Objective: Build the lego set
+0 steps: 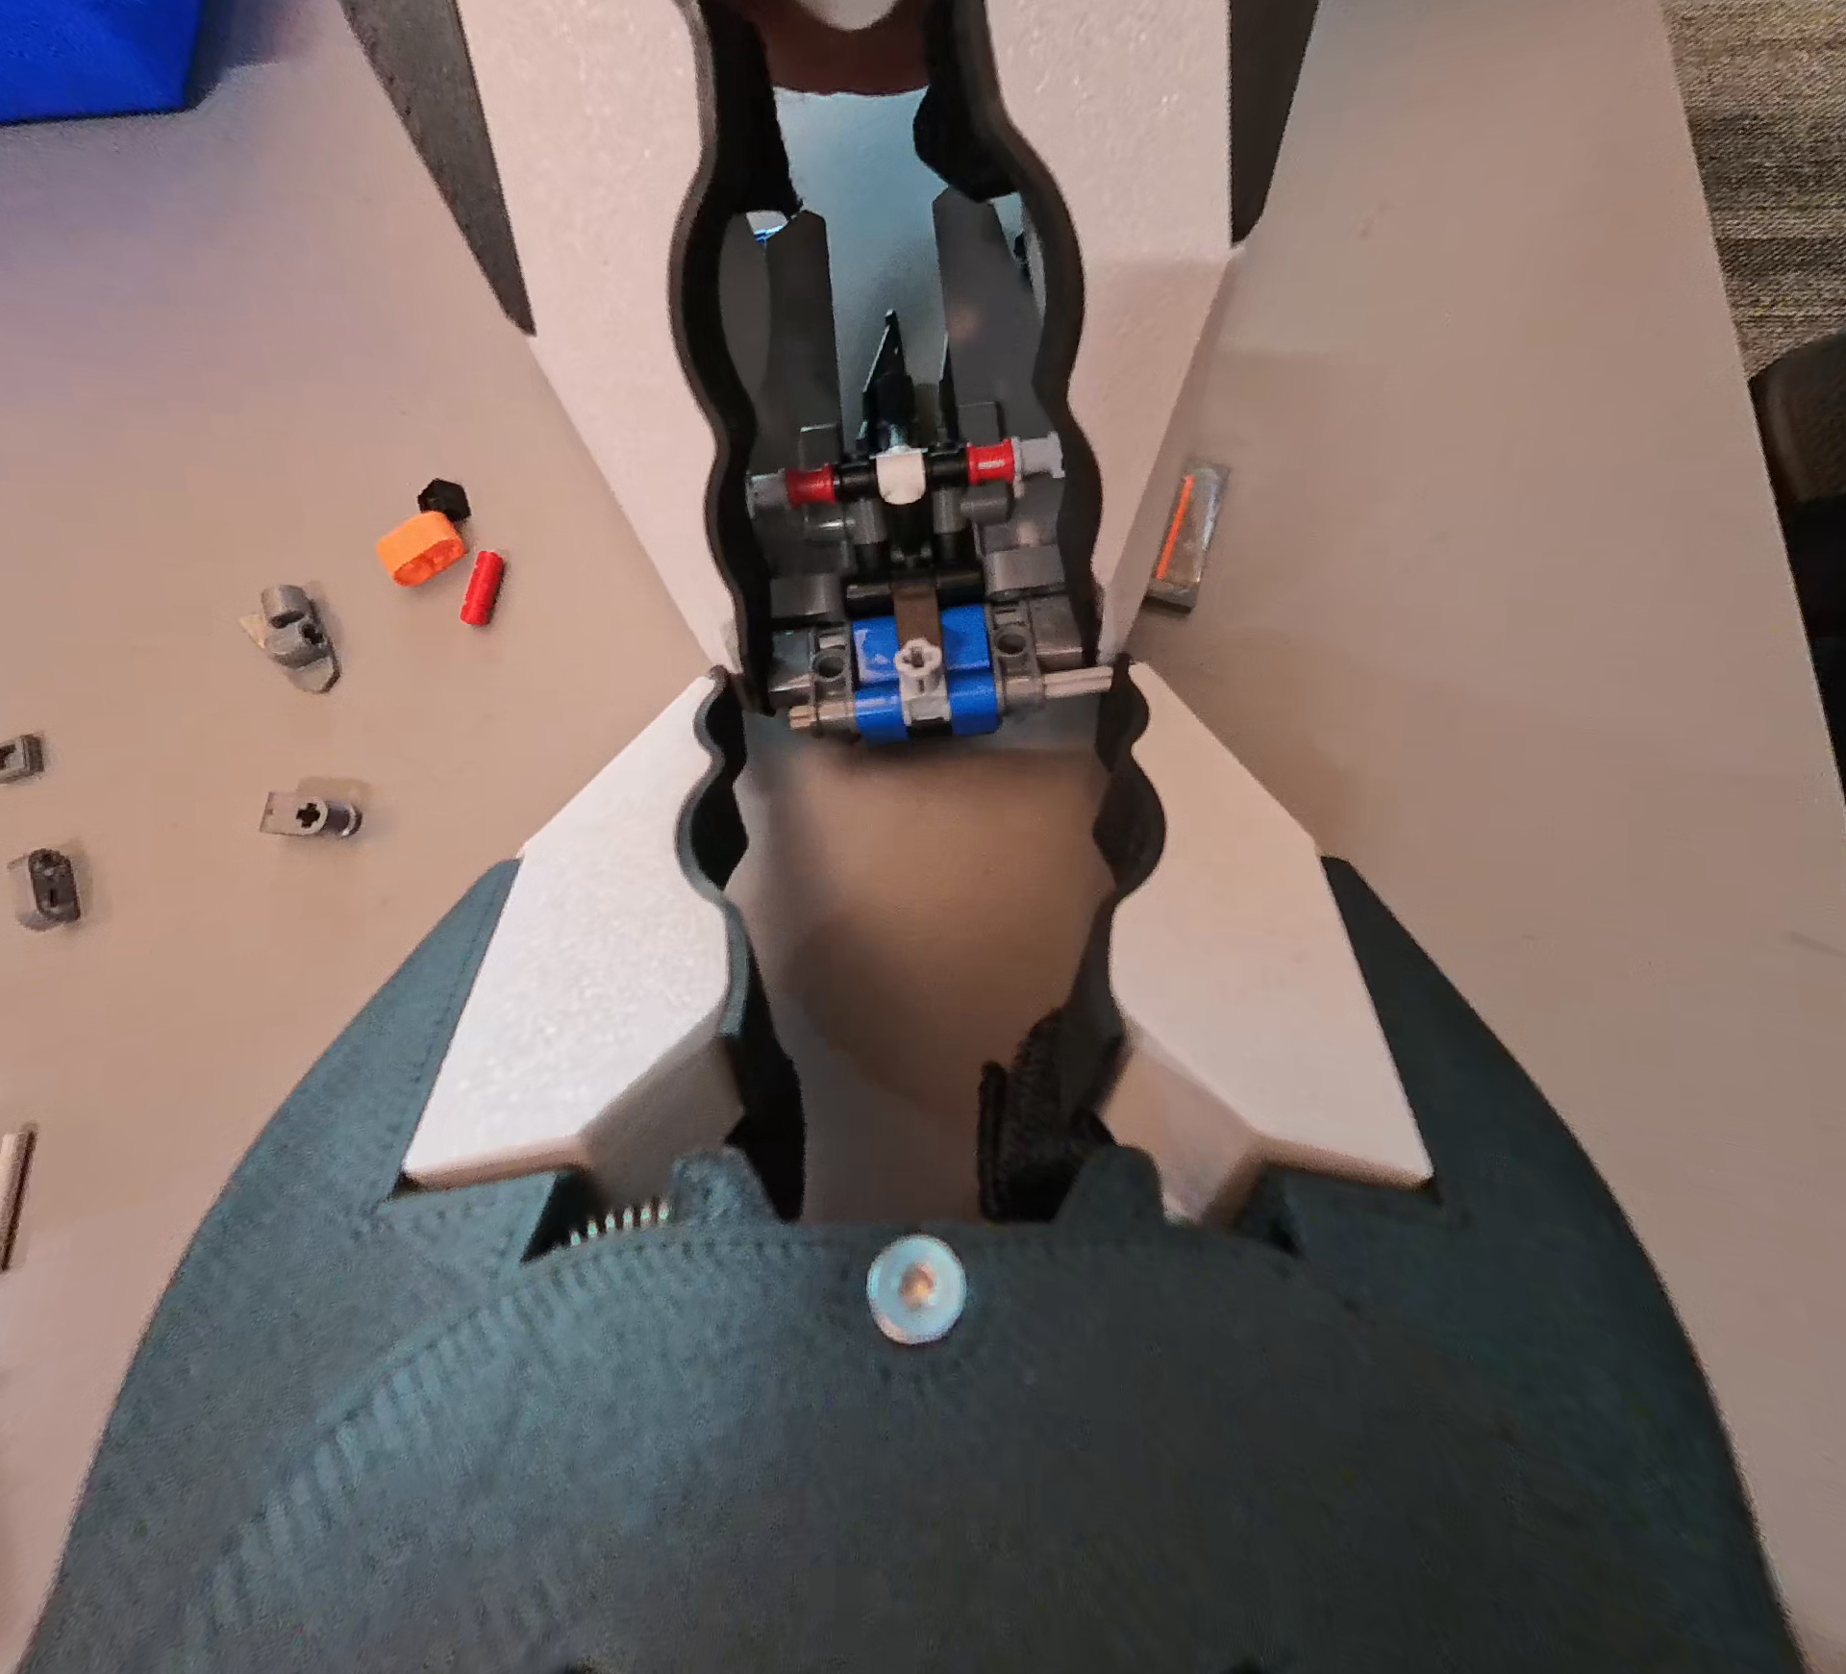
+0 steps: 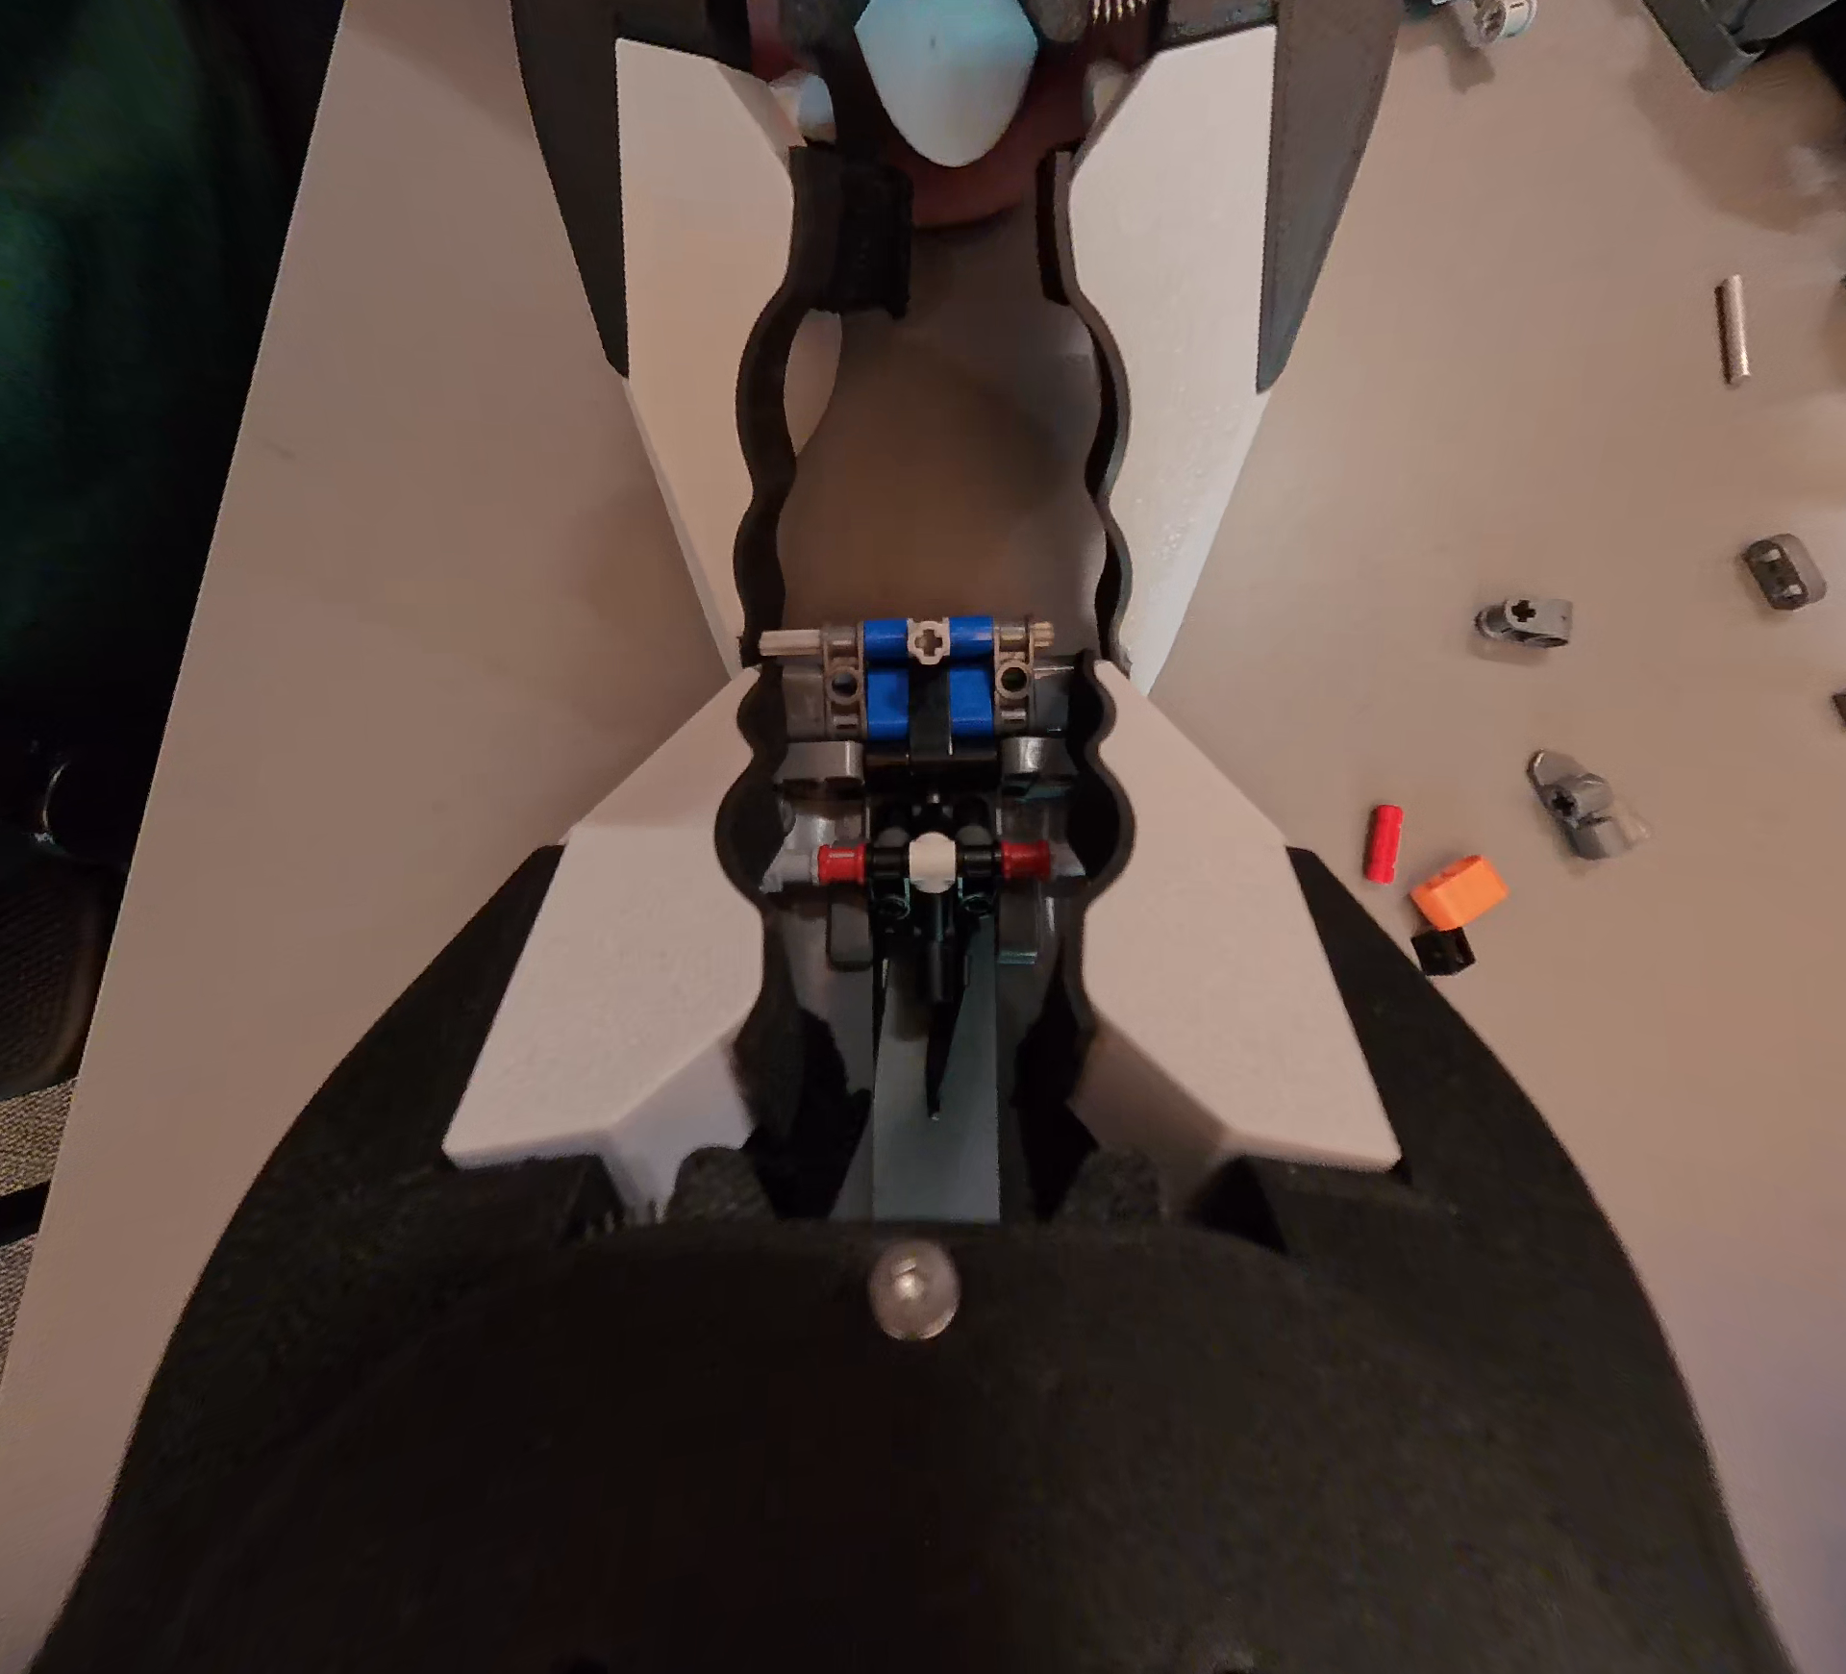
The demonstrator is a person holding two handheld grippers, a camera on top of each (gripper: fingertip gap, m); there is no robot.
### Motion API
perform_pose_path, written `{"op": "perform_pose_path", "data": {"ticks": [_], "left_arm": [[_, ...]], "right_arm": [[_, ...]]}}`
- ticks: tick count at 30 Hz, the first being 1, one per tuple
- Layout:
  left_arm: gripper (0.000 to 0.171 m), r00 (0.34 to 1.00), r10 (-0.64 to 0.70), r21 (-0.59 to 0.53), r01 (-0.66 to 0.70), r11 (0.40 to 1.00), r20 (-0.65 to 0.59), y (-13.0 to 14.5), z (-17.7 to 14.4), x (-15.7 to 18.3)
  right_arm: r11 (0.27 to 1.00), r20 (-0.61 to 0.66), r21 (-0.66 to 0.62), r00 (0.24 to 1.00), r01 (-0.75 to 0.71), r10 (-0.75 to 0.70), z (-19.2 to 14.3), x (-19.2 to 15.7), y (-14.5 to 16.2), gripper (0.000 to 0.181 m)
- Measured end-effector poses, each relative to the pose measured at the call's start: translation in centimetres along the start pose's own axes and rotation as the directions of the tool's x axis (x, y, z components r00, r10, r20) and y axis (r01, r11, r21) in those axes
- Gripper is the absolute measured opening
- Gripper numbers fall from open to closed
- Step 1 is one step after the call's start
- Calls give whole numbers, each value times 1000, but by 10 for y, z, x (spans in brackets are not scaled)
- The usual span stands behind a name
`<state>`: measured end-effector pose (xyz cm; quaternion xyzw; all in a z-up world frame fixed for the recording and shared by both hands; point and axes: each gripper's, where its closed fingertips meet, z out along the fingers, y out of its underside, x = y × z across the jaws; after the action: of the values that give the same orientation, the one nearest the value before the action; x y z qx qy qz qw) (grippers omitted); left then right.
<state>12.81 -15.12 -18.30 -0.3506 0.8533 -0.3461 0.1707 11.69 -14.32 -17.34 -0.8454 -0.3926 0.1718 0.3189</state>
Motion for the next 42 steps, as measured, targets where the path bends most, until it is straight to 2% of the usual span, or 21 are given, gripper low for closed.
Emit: {"op": "perform_pose_path", "data": {"ticks": [13,18,21,23,26,29,32,34,40,41,42], "left_arm": [[72,997,-40,7,40,999,-66,-1,-2,3],[72,997,-14,-30,12,999,-76,1,-3,3],[70,996,-23,-35,20,999,-81,2,-3,2],[58,998,-12,-59,8,998,-65,4,-4,-1],[57,998,8,-87,-14,996,-60,5,-4,-1],[61,998,-13,-78,8,997,-63,5,-5,1],[80,991,-62,-54,56,997,-119,1,-6,10],[70,996,-42,-73,37,997,-76,3,-5,5],[68,995,-52,-144,39,989,-85,5,-6,4],[57,996,-53,-153,42,987,-67,6,-7,1],[56,996,-57,-152,46,987,-69,6,-7,1]], "right_arm": [[1000,13,14,1000,3,-3,0,-1,0,57],[1000,20,17,1000,4,-4,0,-2,0,57],[1000,22,15,1000,3,-3,1,-2,0,57],[1000,25,12,1000,9,-10,1,-3,0,57],[1000,20,16,1000,8,-9,1,-3,-1,57],[1000,26,20,1000,5,-5,1,-4,-1,57],[1000,25,21,1000,3,-4,1,-4,-1,57],[1000,24,18,1000,7,-7,1,-4,-1,57],[1000,24,12,1000,4,-5,1,-4,-1,57],[1000,26,13,1000,9,-9,2,-5,-1,57],[1000,27,11,1000,7,-7,1,-5,-1,57]]}}
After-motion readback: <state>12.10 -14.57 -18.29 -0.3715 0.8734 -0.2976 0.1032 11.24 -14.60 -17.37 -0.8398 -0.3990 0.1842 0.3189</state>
